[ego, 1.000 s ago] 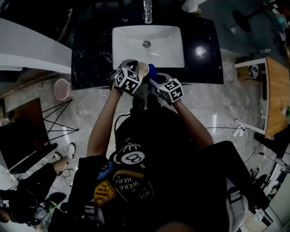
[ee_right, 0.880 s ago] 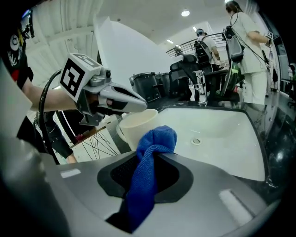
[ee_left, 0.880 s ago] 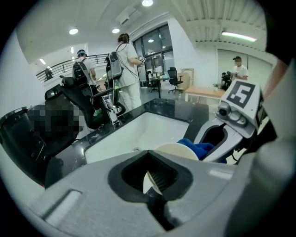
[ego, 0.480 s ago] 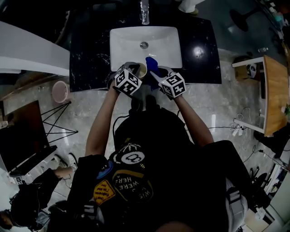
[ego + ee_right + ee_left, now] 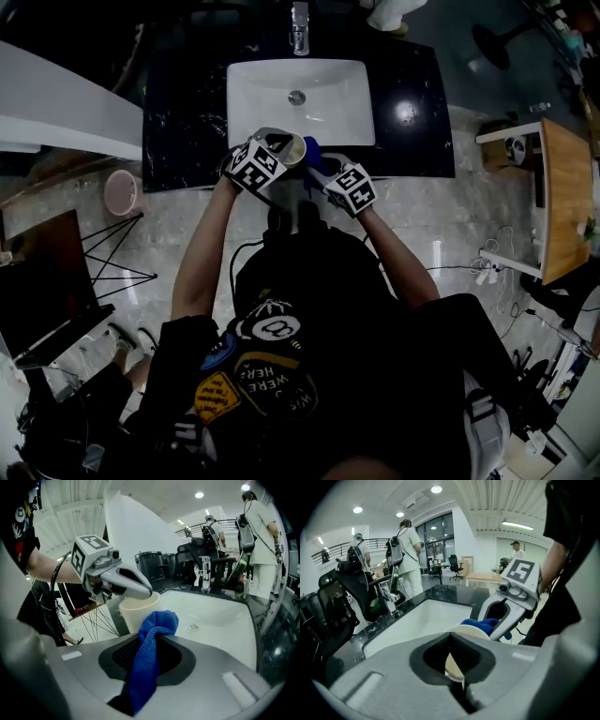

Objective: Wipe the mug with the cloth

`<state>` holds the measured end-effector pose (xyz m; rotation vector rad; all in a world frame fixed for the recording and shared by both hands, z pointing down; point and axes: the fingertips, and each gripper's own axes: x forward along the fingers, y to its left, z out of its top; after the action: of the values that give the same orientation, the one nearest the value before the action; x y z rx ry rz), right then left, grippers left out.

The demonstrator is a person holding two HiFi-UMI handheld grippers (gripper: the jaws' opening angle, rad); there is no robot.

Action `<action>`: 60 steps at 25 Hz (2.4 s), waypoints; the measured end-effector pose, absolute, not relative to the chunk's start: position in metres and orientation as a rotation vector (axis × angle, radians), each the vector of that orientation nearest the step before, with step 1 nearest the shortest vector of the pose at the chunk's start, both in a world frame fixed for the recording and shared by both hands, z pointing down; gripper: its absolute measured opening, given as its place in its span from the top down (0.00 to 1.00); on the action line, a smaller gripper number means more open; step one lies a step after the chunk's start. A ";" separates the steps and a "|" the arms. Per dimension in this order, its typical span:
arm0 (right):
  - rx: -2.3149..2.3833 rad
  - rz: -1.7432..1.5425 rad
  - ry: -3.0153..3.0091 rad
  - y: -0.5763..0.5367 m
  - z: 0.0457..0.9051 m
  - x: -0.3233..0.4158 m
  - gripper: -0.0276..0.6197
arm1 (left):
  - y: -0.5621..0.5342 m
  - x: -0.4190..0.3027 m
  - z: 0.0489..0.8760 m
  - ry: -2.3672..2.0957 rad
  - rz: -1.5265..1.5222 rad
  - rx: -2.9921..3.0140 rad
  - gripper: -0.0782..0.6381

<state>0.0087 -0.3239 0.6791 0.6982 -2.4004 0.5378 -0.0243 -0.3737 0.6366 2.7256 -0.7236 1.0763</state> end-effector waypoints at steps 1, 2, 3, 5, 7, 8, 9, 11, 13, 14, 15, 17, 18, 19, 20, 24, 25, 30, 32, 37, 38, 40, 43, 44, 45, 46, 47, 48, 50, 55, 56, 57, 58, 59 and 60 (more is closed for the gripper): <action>0.727 0.532 -2.412 -0.332 0.673 0.012 0.82 | -0.373 -0.023 0.636 -0.703 1.076 2.733 0.88; 0.760 0.522 -2.425 -0.342 0.666 0.016 0.82 | -0.373 -0.022 0.636 -0.687 1.079 2.739 0.88; 0.788 0.507 -2.435 -0.354 0.659 0.019 0.82 | -0.374 -0.022 0.636 -0.675 1.083 2.744 0.88; 0.794 0.470 -2.444 -0.370 0.651 0.021 0.82 | -0.374 -0.020 0.635 -0.664 1.088 2.753 0.88; 0.738 0.448 -2.451 -0.370 0.651 0.016 0.82 | -0.374 -0.018 0.635 -0.657 1.083 2.763 0.88; 0.709 0.447 -2.452 -0.366 0.654 0.013 0.83 | -0.375 -0.018 0.635 -0.656 1.078 2.767 0.88; 0.688 0.453 -2.451 -0.360 0.658 0.011 0.83 | -0.377 -0.016 0.634 -0.655 1.072 2.772 0.88; 0.668 0.471 -2.440 -0.346 0.667 0.012 0.83 | -0.381 -0.012 0.634 -0.652 1.066 2.781 0.88; 0.656 0.485 -2.424 -0.333 0.675 0.011 0.83 | -0.383 -0.009 0.635 -0.644 1.069 2.789 0.88; 0.650 0.492 -2.418 -0.328 0.679 0.010 0.83 | -0.383 -0.008 0.635 -0.642 1.069 2.792 0.88; 0.645 0.498 -2.416 -0.324 0.681 0.009 0.83 | -0.383 -0.008 0.636 -0.640 1.064 2.795 0.88; 0.628 0.506 -2.415 -0.319 0.681 0.007 0.83 | -0.383 -0.008 0.635 -0.630 1.046 2.796 0.88; 0.620 0.507 -2.415 -0.318 0.681 0.007 0.83 | -0.383 -0.008 0.634 -0.621 1.040 2.796 0.88; 0.620 0.508 -2.415 -0.321 0.679 0.009 0.83 | -0.383 -0.008 0.634 -0.613 1.042 2.798 0.88; 0.640 0.509 -2.416 -0.326 0.677 0.012 0.83 | -0.383 -0.010 0.633 -0.611 1.053 2.801 0.88; 0.790 0.477 -2.423 -0.366 0.657 0.024 0.83 | -0.384 -0.015 0.632 -0.625 1.087 2.805 0.88; 0.791 0.449 -2.422 -0.373 0.654 0.023 0.82 | -0.382 -0.015 0.632 -0.615 1.074 2.796 0.88; 0.654 0.373 -2.394 -0.364 0.668 0.009 0.83 | -0.381 -0.012 0.631 -0.609 0.995 2.776 0.88; 0.625 0.383 -2.389 -0.351 0.674 0.009 0.83 | -0.378 -0.010 0.631 -0.593 1.008 2.780 0.88; 0.644 0.416 -2.379 -0.330 0.678 0.017 0.83 | -0.373 -0.011 0.628 -0.603 0.983 2.822 0.88; 0.702 0.436 -2.388 -0.333 0.674 0.022 0.83 | -0.374 -0.014 0.625 -0.634 0.974 2.823 0.88; 0.840 0.482 -2.414 -0.341 0.660 0.032 0.83 | -0.376 -0.022 0.614 -0.737 0.905 2.813 0.88; 0.969 0.509 -2.452 -0.341 0.638 0.039 0.83 | -0.374 -0.043 0.589 -0.924 0.711 2.763 0.88; 0.997 0.507 -2.463 -0.338 0.631 0.040 0.83 | -0.371 -0.051 0.582 -0.982 0.648 2.739 0.88; 1.026 0.503 -2.474 -0.335 0.625 0.042 0.83 | -0.368 -0.060 0.574 -1.037 0.583 2.713 0.88; 1.058 0.499 -2.485 -0.332 0.618 0.044 0.83 | -0.364 -0.067 0.565 -1.089 0.512 2.684 0.88; 1.091 0.493 -2.498 -0.328 0.610 0.045 0.83 | -0.360 -0.074 0.556 -1.135 0.440 2.655 0.88; 1.125 0.489 -2.514 -0.325 0.602 0.047 0.83 | -0.355 -0.080 0.548 -1.172 0.372 2.629 0.88; 1.194 0.486 -2.553 -0.320 0.584 0.047 0.83 | -0.342 -0.086 0.532 -1.216 0.279 2.595 0.88; 1.325 0.462 -2.642 -0.303 0.534 0.040 0.83 | -0.307 -0.081 0.504 -1.198 0.161 2.599 0.88; 1.340 0.460 -2.664 -0.299 0.524 0.036 0.83 | -0.301 -0.081 0.502 -1.192 0.152 2.602 0.88; 1.353 0.458 -2.688 -0.294 0.514 0.033 0.83 | -0.295 -0.082 0.501 -1.189 0.145 2.602 0.88; 1.363 0.451 -2.709 -0.289 0.504 0.030 0.83 | -0.290 -0.082 0.499 -1.190 0.140 2.601 0.88; 1.368 0.438 -2.726 -0.284 0.496 0.029 0.83 | -0.286 -0.082 0.499 -1.199 0.137 2.597 0.88; 1.366 0.421 -2.737 -0.276 0.489 0.028 0.83 | -0.280 -0.082 0.498 -1.216 0.137 2.588 0.88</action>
<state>0.0281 -0.2763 0.4892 1.3665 -2.7365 0.4208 -0.0823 -0.2800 0.4982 2.5876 -1.2161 0.1372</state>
